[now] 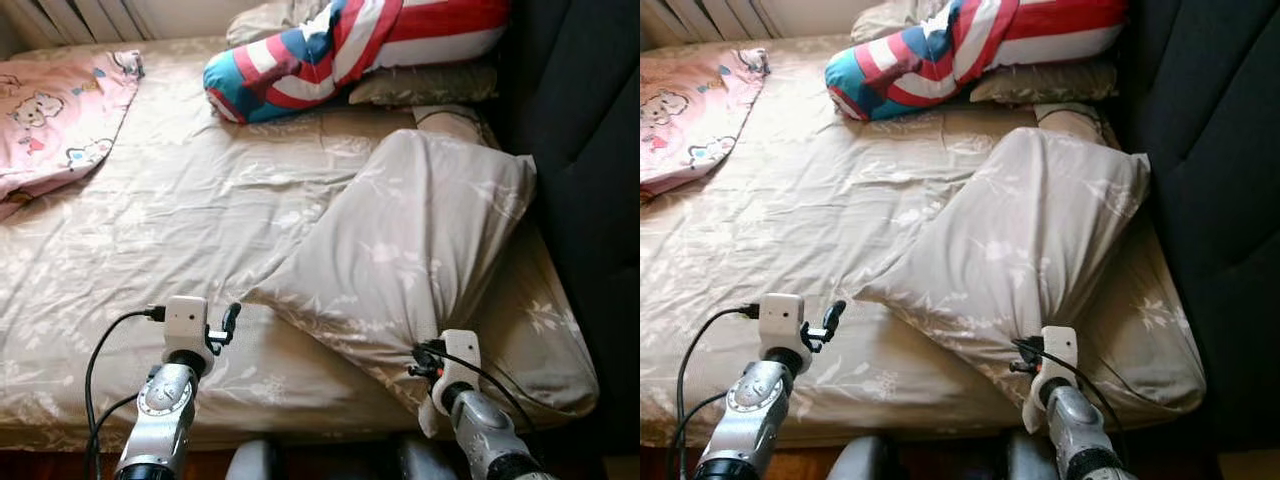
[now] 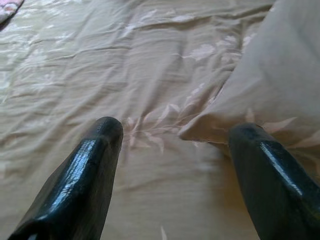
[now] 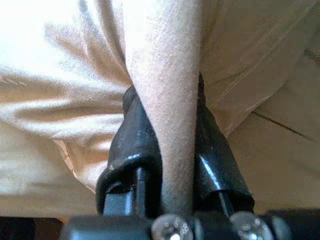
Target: Clean up the room
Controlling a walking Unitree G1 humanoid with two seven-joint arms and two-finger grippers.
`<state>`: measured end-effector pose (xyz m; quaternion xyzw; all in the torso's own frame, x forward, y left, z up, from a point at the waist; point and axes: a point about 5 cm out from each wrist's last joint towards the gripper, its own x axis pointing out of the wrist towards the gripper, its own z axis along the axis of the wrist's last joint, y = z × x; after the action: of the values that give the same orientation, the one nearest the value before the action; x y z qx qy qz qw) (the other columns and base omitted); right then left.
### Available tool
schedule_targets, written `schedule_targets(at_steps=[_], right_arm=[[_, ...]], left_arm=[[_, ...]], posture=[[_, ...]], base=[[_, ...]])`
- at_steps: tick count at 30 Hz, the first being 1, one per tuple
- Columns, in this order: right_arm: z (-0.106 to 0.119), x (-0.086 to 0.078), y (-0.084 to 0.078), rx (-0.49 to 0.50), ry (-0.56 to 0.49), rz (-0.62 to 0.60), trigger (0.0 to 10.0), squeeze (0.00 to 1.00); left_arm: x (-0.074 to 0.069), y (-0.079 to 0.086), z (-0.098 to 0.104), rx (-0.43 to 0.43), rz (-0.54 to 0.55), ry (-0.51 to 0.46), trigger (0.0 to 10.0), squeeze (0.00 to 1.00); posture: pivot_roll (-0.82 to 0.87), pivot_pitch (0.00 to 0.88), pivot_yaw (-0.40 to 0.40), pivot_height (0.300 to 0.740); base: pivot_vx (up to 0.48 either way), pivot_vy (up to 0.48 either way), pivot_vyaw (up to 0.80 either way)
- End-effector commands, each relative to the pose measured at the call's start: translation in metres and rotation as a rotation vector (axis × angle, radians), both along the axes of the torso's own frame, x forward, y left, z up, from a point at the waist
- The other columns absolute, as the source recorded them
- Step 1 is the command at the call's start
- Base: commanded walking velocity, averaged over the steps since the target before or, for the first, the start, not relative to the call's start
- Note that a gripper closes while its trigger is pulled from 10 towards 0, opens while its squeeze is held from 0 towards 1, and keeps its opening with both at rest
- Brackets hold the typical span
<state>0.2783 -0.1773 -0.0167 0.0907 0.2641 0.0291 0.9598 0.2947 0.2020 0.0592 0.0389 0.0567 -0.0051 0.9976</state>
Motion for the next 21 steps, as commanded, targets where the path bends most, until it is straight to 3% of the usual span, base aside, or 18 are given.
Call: schedule_targets(at_steps=[1, 5, 6, 8, 9, 10, 12, 13, 21], right_arm=[[-0.01, -0.015, -0.019, -0.013, 0.048, -0.081, 0.0, 0.0], [-0.007, -0.013, -0.024, -0.018, 0.015, -0.098, 0.0, 0.0], [0.0, -0.01, -0.034, -0.032, -0.045, -0.141, 0.0, 0.0], [0.0, -0.01, -0.034, -0.032, -0.045, -0.141, 0.0, 0.0], [0.005, -0.01, -0.044, -0.046, -0.094, -0.188, 0.0, 0.0], [0.007, -0.011, -0.048, -0.058, -0.114, -0.211, 7.3, 0.0], [0.008, -0.012, -0.051, -0.065, -0.125, -0.226, 7.3, 0.0], [0.008, -0.013, -0.053, -0.07, -0.13, -0.233, 10.0, 0.0], [0.02, -0.016, -0.07, -0.105, -0.233, -0.301, 10.0, 0.0]], left_arm=[[-0.003, 0.005, -0.008, -0.015, 0.029, 0.023, 10.0, 0.0], [-0.003, 0.005, -0.011, -0.018, 0.035, 0.029, 10.0, 0.0], [-0.004, 0.006, -0.014, -0.022, 0.047, 0.032, 10.0, 0.0], [-0.004, 0.006, -0.014, -0.022, 0.047, 0.032, 10.0, 0.0], [-0.006, 0.007, -0.017, -0.024, 0.054, 0.036, 10.0, 0.0], [-0.007, 0.008, -0.018, -0.022, 0.056, 0.043, 10.0, 0.0], [-0.008, 0.009, -0.019, -0.021, 0.057, 0.048, 10.0, 0.0], [-0.009, 0.009, -0.02, -0.02, 0.058, 0.051, 10.0, 0.0], [-0.007, 0.013, -0.021, -0.014, 0.056, 0.059, 10.0, 0.0]], posture=[[-0.11, 0.079, 0.027, 0.656], [-0.11, 0.069, 0.025, 0.656], [-0.13, 0.044, 0.023, 0.656], [-0.13, 0.044, 0.023, 0.656], [-0.14, 0.026, 0.028, 0.656], [-0.16, 0.017, 0.033, 0.656], [-0.16, 0.015, 0.034, 0.656], [-0.16, 0.015, 0.034, 0.656], [-0.19, 0.0, 0.042, 0.656]], base=[[0.0, 0.0, 0.0], [0.0, 0.0, 0.0], [0.0, 0.0, 0.0], [0.0, 0.0, 0.0], [0.0, 0.0, 0.0], [0.0, 0.0, 0.0], [0.0, 0.0, 0.0], [0.0, 0.0, 0.0], [0.0, 0.0, 0.0]])
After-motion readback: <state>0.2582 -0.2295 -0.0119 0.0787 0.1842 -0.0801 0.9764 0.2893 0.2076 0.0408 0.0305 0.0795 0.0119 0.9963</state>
